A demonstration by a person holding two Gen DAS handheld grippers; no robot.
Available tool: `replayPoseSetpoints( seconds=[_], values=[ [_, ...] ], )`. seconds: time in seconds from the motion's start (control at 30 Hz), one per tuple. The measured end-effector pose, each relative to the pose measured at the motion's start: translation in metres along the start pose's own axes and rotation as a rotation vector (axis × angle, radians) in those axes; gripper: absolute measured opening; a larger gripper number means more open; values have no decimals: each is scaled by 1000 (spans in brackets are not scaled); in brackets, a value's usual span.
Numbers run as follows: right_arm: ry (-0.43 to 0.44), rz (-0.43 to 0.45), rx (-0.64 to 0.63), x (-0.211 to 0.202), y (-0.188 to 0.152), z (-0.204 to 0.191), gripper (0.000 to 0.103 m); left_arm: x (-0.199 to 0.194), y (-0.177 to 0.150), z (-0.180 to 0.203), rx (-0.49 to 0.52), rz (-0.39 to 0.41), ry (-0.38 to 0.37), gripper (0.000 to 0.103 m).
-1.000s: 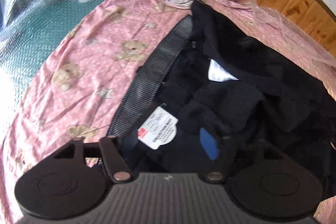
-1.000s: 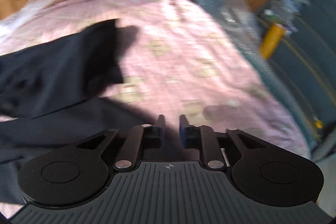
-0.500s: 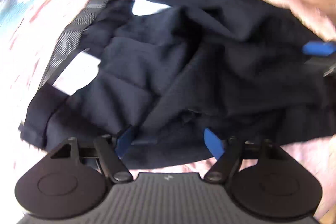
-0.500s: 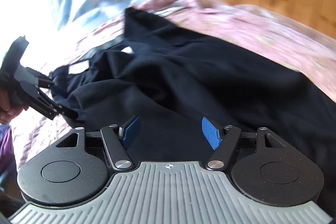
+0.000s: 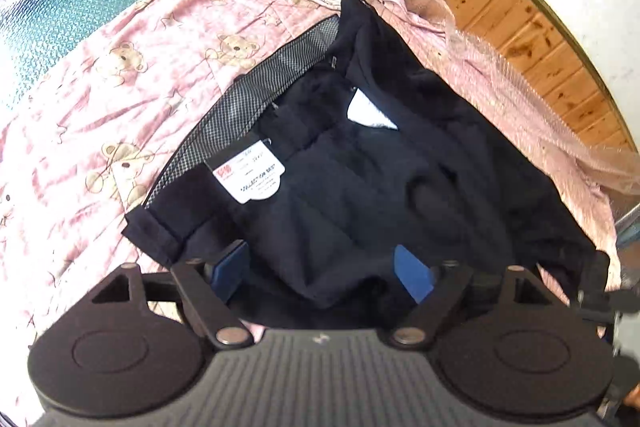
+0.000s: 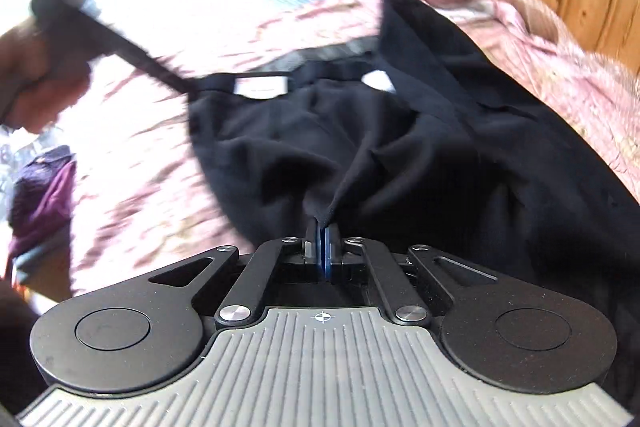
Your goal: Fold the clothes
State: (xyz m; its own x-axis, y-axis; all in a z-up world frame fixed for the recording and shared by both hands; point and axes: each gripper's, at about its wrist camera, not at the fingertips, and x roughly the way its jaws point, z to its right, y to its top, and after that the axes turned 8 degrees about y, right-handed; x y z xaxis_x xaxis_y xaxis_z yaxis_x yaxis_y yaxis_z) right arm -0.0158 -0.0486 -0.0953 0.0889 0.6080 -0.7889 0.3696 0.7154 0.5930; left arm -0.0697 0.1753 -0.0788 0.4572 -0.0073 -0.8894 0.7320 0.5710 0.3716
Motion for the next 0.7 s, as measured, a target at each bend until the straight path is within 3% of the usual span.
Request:
replayPoseSetpoints(
  seconds=[0.2, 0.33, 0.4, 0.43, 0.47, 0.53, 0.7],
  values=[
    [-55, 46, -67, -32, -26, -54, 0, 44, 35, 51, 92, -116, -45, 87],
    [-106, 75, -99, -39, -31, -75, 0, 81, 42, 90, 180, -224, 3, 93],
    [-117, 88, -86, -37, -29, -74, 0, 104, 42, 95, 170, -270, 38, 83],
    [-119, 94, -75, -36, -29, -74, 0, 114, 42, 96, 161, -291, 49, 51],
    [-121, 101, -64, -35, -29, -73, 0, 122, 43, 94, 137, -307, 56, 3],
    [-136, 119, -31, -35, -29, -71, 0, 123, 46, 88, 80, -289, 53, 1],
    [-166, 179, 32, -53, -27, -68, 0, 25, 46, 44, -60, -11, -55, 1]
  ],
)
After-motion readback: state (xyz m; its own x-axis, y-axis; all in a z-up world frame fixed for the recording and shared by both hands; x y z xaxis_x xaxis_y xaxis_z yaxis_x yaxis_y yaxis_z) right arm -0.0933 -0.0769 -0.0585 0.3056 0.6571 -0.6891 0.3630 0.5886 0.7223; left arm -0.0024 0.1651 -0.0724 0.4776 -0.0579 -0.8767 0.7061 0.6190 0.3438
